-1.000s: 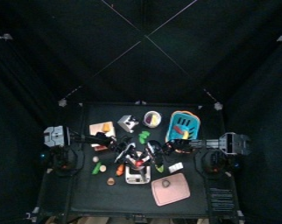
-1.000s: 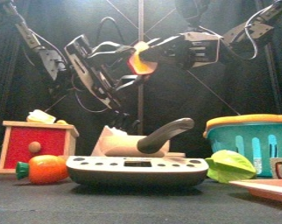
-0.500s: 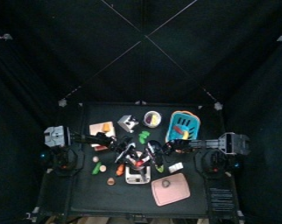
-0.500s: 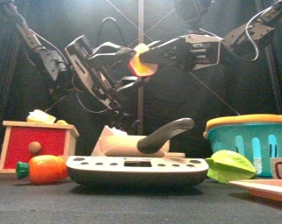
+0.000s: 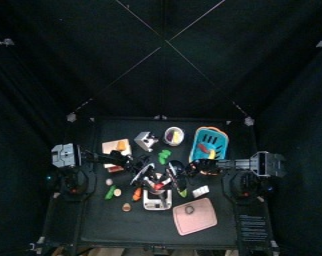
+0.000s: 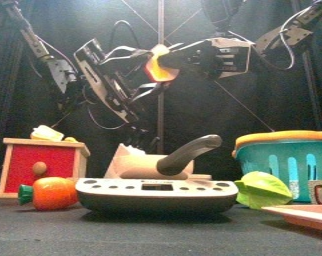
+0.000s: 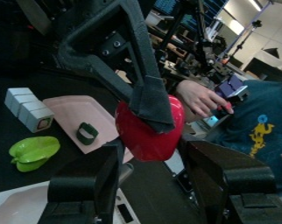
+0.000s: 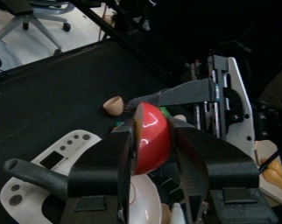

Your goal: Hand over apple half

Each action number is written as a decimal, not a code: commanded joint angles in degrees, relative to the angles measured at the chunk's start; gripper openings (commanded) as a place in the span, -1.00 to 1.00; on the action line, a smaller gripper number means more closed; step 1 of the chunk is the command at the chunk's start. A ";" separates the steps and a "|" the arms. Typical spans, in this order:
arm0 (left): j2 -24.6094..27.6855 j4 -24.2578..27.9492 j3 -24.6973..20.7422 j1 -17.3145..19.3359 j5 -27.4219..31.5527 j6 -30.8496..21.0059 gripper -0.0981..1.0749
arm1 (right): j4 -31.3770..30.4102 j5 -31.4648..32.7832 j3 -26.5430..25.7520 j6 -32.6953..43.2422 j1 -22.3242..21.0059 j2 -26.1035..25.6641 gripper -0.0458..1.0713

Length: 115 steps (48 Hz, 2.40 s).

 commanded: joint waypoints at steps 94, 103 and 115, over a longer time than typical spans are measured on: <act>2.02 3.78 -3.87 0.35 -1.76 -0.09 0.79 | 0.79 0.97 -0.97 -0.26 -0.44 -2.90 -0.19; 2.29 5.01 -4.04 0.35 -3.25 -0.18 0.79 | 0.70 0.97 -0.97 -0.35 -0.44 -2.90 -0.18; 3.08 5.45 -4.22 0.44 -5.45 -0.18 0.79 | 0.62 0.97 -1.14 -0.35 -0.44 -2.90 -0.18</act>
